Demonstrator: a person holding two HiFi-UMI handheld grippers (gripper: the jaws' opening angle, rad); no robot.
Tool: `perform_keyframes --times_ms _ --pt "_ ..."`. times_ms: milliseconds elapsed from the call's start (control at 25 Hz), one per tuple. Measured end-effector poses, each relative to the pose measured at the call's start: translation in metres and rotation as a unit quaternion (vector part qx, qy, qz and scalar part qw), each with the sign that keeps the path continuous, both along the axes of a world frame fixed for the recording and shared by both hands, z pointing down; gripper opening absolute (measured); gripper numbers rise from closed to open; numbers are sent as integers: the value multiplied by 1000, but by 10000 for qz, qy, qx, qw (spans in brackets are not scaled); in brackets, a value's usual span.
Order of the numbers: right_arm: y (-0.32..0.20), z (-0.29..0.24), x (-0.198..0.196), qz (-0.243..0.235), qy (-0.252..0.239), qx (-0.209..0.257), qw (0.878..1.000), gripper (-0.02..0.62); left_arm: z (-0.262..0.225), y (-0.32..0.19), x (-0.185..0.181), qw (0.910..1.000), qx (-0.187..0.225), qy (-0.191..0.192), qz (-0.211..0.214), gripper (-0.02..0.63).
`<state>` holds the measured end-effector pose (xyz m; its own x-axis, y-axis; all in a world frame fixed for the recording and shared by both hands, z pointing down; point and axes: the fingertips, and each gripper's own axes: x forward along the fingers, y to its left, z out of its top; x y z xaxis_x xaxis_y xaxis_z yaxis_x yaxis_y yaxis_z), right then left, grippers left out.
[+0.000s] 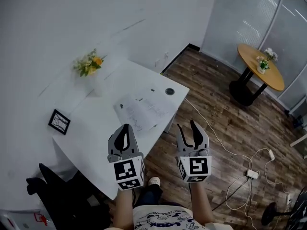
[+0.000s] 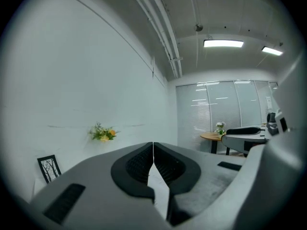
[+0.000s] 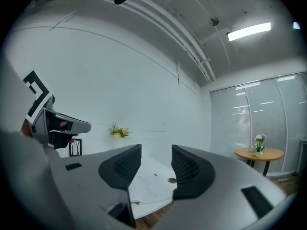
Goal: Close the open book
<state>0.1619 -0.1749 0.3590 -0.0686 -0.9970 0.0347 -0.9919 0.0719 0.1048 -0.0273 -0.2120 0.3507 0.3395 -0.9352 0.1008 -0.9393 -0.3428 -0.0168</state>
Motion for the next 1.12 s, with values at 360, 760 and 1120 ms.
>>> perform_keyframes --times_ms 360,760,1120 --pt "-57 24 -8 -217 15 -236 9995 190 20 -44 -12 9993 -246 -81 -253 25" --pt "-85 51 -15 -635 266 -565 9960 190 50 -53 -21 9959 -586 -127 -682 25" --pt "-101 67 -26 -1239 490 -777 9880 189 66 -50 -27 9901 -791 -219 -1134 24"
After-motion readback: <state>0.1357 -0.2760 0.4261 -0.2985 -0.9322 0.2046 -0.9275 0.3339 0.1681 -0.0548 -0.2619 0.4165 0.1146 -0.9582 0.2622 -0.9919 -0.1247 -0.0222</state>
